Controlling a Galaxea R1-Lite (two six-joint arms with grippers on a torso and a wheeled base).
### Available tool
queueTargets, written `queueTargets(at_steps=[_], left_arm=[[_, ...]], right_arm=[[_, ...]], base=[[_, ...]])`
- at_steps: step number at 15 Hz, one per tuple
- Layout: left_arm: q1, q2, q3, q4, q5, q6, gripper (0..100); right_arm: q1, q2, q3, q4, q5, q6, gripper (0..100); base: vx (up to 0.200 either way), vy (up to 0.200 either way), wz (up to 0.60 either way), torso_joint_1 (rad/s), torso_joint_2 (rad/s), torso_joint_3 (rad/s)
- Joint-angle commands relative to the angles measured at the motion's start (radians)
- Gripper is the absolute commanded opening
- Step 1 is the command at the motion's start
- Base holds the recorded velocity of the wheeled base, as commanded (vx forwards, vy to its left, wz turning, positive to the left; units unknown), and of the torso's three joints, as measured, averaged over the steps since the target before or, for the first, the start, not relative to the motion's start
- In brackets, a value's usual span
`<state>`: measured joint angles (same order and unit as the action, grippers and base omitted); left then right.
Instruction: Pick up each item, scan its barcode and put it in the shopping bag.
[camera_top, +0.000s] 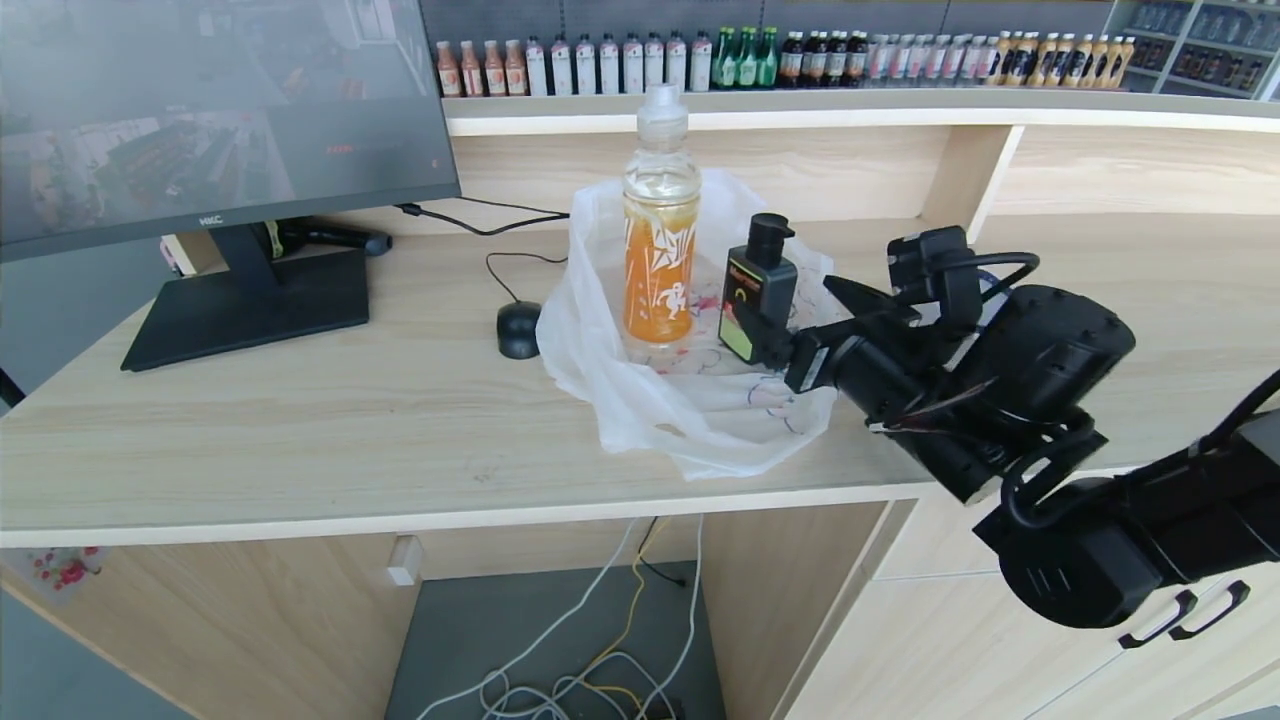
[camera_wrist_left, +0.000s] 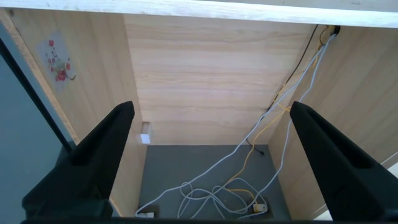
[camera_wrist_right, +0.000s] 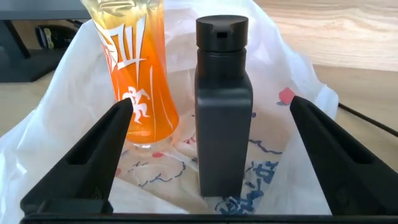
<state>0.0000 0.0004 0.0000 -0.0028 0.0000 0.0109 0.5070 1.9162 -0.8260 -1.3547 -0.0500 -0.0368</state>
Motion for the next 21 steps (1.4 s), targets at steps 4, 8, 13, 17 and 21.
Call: queueTargets(at_steps=[4, 8, 13, 17, 21], left_arm=[[0.000, 0.000, 0.000, 0.000, 0.002, 0.000, 100], [0.000, 0.000, 0.000, 0.000, 0.000, -0.002, 100], [0.000, 0.000, 0.000, 0.000, 0.000, 0.000, 100], [0.000, 0.000, 0.000, 0.000, 0.000, -0.002, 100], [0.000, 0.000, 0.000, 0.000, 0.000, -0.002, 100]], right_arm=[[-0.064, -0.339, 0.488, -0.147, -0.021, 0.051, 100], [-0.064, -0.580, 0.811, -0.139, -0.022, 0.051, 100], [-0.067, -0.829, 0.826, 0.186, -0.057, 0.071, 100], [-0.067, -1.191, 0.824, 0.713, -0.057, 0.069, 100], [-0.065, -1.474, 0.823, 1.082, -0.056, 0.028, 100]], base=[[0.000, 0.000, 0.00, 0.000, 0.00, 0.000], [0.000, 0.000, 0.00, 0.000, 0.00, 0.000], [0.000, 0.000, 0.00, 0.000, 0.00, 0.000], [0.000, 0.000, 0.00, 0.000, 0.00, 0.000], [0.000, 0.000, 0.00, 0.000, 0.00, 0.000]])
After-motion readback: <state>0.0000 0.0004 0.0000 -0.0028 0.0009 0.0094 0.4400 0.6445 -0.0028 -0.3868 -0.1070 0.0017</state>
